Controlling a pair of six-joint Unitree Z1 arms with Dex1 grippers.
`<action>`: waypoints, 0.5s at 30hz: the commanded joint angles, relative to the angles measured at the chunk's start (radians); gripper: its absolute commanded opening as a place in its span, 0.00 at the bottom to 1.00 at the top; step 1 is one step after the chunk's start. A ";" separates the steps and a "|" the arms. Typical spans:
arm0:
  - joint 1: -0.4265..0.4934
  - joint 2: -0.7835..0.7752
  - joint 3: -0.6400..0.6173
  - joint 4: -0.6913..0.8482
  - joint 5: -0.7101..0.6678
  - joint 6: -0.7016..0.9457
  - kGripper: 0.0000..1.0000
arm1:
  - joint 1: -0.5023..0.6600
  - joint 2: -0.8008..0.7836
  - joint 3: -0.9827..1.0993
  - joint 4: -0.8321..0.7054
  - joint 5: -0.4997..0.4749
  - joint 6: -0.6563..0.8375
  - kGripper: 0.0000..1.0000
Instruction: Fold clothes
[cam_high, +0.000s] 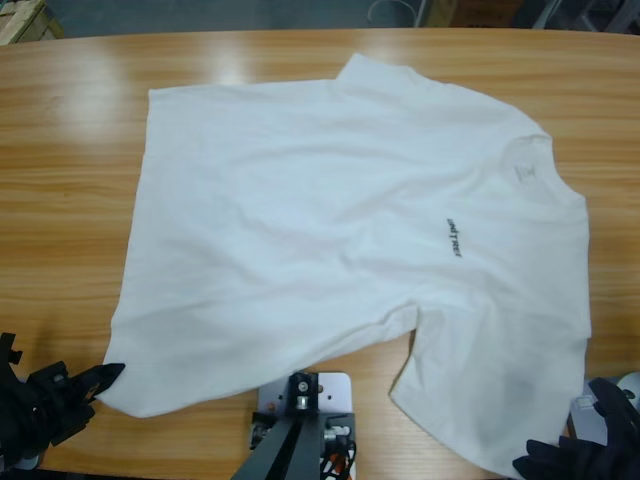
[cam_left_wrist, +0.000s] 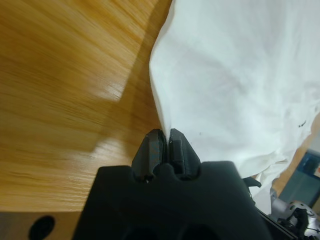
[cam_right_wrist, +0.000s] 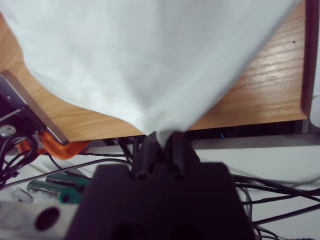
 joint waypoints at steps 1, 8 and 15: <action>0.009 -0.039 0.000 0.004 -0.069 0.021 0.00 | -0.004 -0.078 -0.042 0.135 -0.058 -0.050 0.00; 0.009 -0.082 -0.036 0.007 -0.102 0.023 0.00 | -0.003 -0.133 -0.109 0.182 -0.162 -0.133 0.00; 0.038 -0.197 -0.036 0.123 -0.100 0.026 0.00 | -0.004 -0.226 -0.154 0.317 -0.376 -0.285 0.00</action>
